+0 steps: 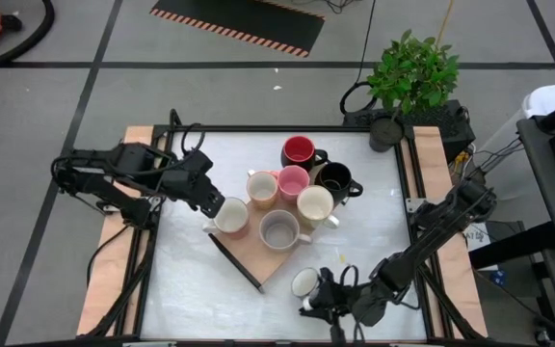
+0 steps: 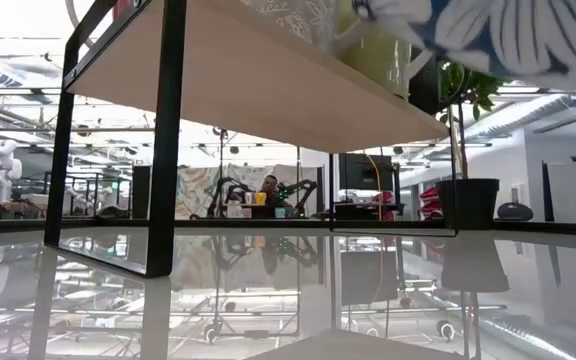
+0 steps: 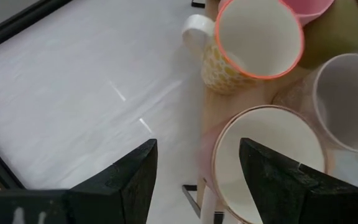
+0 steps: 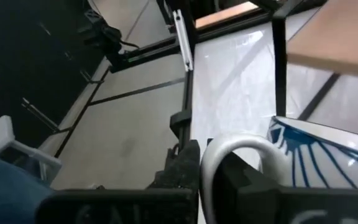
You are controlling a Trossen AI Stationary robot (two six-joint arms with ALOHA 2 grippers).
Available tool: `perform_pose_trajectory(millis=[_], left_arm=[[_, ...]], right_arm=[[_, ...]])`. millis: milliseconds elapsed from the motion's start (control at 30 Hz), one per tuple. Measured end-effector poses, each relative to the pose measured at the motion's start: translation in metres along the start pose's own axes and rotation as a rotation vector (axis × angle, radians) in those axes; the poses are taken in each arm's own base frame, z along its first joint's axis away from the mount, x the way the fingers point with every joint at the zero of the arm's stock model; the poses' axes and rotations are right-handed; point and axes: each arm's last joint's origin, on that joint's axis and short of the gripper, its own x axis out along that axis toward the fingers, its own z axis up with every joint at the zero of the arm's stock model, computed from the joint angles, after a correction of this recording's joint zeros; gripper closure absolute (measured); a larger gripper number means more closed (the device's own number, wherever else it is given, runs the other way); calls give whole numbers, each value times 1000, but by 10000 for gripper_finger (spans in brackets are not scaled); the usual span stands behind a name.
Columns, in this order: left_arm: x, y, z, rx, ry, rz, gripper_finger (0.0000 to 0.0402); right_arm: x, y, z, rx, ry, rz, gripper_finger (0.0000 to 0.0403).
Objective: Place coffee mugs
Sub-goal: Put the blue mug on top of the shelf
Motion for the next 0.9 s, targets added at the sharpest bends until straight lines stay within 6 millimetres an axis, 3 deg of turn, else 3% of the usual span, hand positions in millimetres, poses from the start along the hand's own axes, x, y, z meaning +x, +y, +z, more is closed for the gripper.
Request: perform_pose_trajectory(millis=[233, 567, 900], left_arm=[[14, -1, -5, -4, 27, 35, 170], [15, -11, -1, -38, -46, -44, 170], [14, -11, 0, -69, -86, -29, 170]], right_arm=[[-20, 3, 21, -10, -24, 35, 400], [-30, 12, 49, -160, -126, 297, 400], [-15, -23, 82, -260, -206, 333, 400]])
